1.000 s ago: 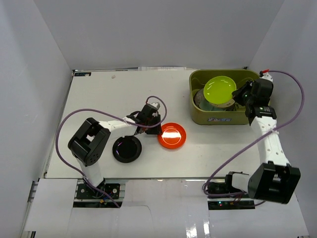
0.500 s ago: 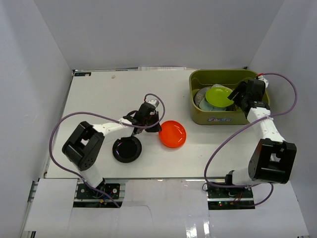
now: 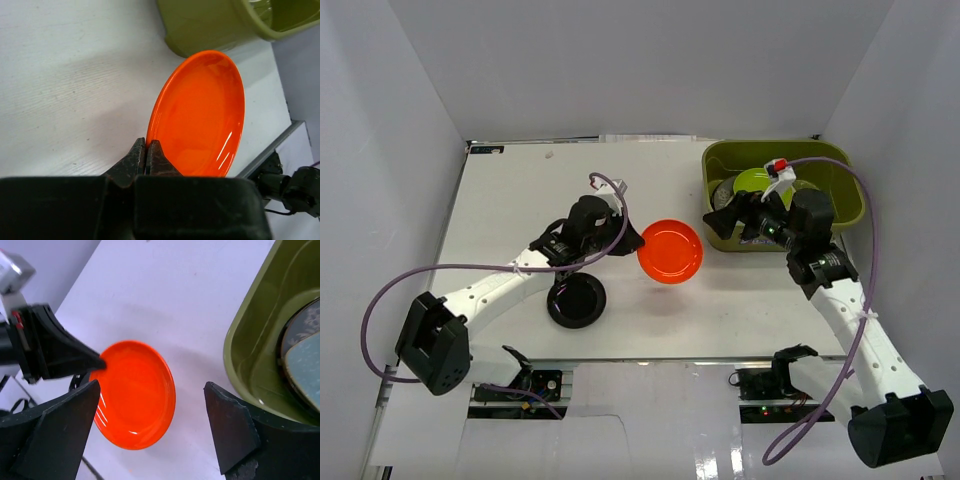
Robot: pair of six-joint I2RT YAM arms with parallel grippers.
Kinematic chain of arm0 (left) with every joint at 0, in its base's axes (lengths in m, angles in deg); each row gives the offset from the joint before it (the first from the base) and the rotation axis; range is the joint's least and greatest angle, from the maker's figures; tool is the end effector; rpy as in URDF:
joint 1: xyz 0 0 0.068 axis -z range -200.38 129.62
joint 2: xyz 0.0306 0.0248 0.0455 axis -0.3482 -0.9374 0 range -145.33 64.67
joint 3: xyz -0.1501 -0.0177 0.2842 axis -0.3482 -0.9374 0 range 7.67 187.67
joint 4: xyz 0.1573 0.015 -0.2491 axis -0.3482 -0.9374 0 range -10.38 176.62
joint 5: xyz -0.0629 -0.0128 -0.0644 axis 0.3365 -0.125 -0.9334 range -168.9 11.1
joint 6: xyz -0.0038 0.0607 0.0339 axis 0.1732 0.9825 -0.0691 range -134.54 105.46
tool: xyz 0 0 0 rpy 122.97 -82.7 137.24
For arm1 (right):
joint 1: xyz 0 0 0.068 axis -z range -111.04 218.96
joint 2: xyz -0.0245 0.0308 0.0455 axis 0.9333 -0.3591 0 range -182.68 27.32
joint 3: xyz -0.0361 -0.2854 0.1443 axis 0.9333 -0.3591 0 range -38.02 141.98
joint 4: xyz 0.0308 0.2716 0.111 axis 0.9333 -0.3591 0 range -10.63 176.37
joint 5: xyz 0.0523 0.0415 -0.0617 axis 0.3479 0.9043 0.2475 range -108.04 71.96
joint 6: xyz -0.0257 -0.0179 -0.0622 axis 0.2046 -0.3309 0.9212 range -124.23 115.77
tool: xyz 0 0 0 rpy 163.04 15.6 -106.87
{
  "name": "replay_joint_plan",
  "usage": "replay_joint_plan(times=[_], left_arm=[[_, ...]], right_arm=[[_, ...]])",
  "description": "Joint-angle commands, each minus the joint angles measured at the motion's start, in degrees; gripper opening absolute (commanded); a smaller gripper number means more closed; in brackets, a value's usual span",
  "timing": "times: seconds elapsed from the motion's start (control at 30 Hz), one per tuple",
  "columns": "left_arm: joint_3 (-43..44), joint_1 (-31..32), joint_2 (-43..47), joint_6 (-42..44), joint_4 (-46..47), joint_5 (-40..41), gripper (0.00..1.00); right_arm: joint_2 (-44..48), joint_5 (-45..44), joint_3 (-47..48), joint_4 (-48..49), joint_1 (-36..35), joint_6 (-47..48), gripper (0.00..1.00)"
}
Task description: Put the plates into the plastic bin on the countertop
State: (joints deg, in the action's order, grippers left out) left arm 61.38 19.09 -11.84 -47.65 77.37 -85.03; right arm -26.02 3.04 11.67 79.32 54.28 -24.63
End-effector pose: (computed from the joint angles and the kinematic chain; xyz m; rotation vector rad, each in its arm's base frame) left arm 0.2578 -0.2201 0.2967 0.1914 2.2425 -0.8342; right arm 0.2277 0.0807 0.3841 -0.1860 1.7991 0.7635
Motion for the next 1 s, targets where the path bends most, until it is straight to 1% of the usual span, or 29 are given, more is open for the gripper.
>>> replay_joint_plan(times=[0.0, 0.1, 0.17, 0.23, 0.27, 0.33, 0.37, 0.4, 0.43, 0.47, 0.5, 0.53, 0.57, 0.6, 0.63, 0.67, 0.7, 0.73, 0.77, 0.83, 0.87, 0.9, 0.97], left_arm=[[3.6, -0.2, 3.2, -0.6, 0.4, -3.7, 0.0], [4.5, -0.2, 4.8, -0.6, 0.6, -5.1, 0.0], [4.5, -0.2, 5.4, -0.8, 0.9, -5.6, 0.0], [4.4, -0.2, 6.3, -0.9, 1.5, -5.6, 0.0], [4.4, -0.2, 6.5, -1.0, 1.8, -5.7, 0.0], [4.6, -0.2, 6.8, -0.9, 1.7, -5.8, 0.0], [4.8, -0.2, 6.9, -0.6, 1.6, -5.8, 0.0], [5.3, -0.2, 7.0, -0.3, 1.3, -5.8, 0.0], [5.4, -0.2, 7.5, -0.1, 0.7, -5.7, 0.0], [5.6, -0.2, 8.0, 0.4, 0.3, -5.5, 0.12], [5.7, -0.2, 8.6, 0.8, 0.0, -4.7, 0.23], [5.9, -0.2, 9.2, 1.4, -0.8, -4.3, 0.38], [6.0, -0.2, 10.9, 2.2, -1.5, -3.8, 0.64], [6.1, -0.2, 12.0, 3.9, -2.3, -3.2, 0.74], [6.1, -0.2, 14.3, 5.0, -4.6, -1.5, 0.86], [6.1, -0.2, 15.6, 6.1, -5.9, -0.5, 0.86], [6.1, -0.2, 17.0, 7.3, -7.3, 0.6, 0.98], [5.5, -0.2, 18.5, 9.3, -9.7, 2.7, 0.98], [5.0, -0.2, 21.7, 10.2, -10.9, 3.7, 0.98], [2.7, -0.2, 25.3, 12.6, -13.5, 5.2, 0.98], [1.5, -0.2, 27.1, 13.1, -14.2, 7.9, 0.98], [0.3, -0.2, 30.9, 13.7, -14.6, 8.8, 0.98], [-4.0, -0.2, 34.3, 14.9, -14.8, 11.1, 0.98]], right_arm=[[-0.5, 5.6, -2.8, -1.4, -1.1, 2.9, 0.9], [-1.0, 5.7, -3.8, -1.7, -2.4, 2.4, 0.93], [-2.6, 6.9, -3.7, -2.4, -4.0, 2.2, 1.0], [-4.8, 7.6, -3.0, -3.1, -5.4, 1.9, 1.0], [-5.5, 7.9, -2.8, -3.3, -6.6, 1.7, 0.93], [-7.0, 9.1, -2.1, -2.7, -8.0, 1.2, 0.88], [-7.4, 9.2, -1.7, -2.0, -8.3, 0.9, 0.62], [-7.5, 9.2, -1.4, -1.2, -8.5, 0.4, 0.44], [-7.4, 9.0, -1.3, -0.3, -8.4, -1.1, 0.29], [-7.1, 7.9, -1.1, 0.7, -8.4, -1.9, 0.08], [-6.9, 6.9, -0.8, 2.4, -8.4, -2.5, 0.08], [-6.6, 3.9, 0.2, 2.8, -8.4, -3.3, 0.08], [-6.4, 1.9, 1.1, 2.9, -8.4, -4.0, 0.08], [-6.6, -0.1, 2.1, 3.0, -8.3, -4.0, 0.08], [-6.9, -3.4, 4.3, 2.9, -7.1, -3.9, 0.08], [-7.1, -4.9, 5.4, 3.0, -6.3, -3.8, 0.08], [-7.3, -6.5, 6.5, 3.0, -5.0, -3.9, 0.08], [-8.3, -9.0, 7.5, 3.1, -3.5, -4.1, 0.08], [-9.1, -9.7, 9.3, 3.3, 0.7, -4.5, 0.08], [-11.6, -12.1, 10.4, 3.5, 5.5, -6.5, 0.08], [-12.5, -13.2, 10.6, 4.0, 9.6, -7.1, 0.08], [-13.4, -14.2, 10.3, 4.4, 11.6, -8.7, 0.08], [-16.8, -16.5, 10.0, 6.2, 16.4, -9.4, 0.08]])
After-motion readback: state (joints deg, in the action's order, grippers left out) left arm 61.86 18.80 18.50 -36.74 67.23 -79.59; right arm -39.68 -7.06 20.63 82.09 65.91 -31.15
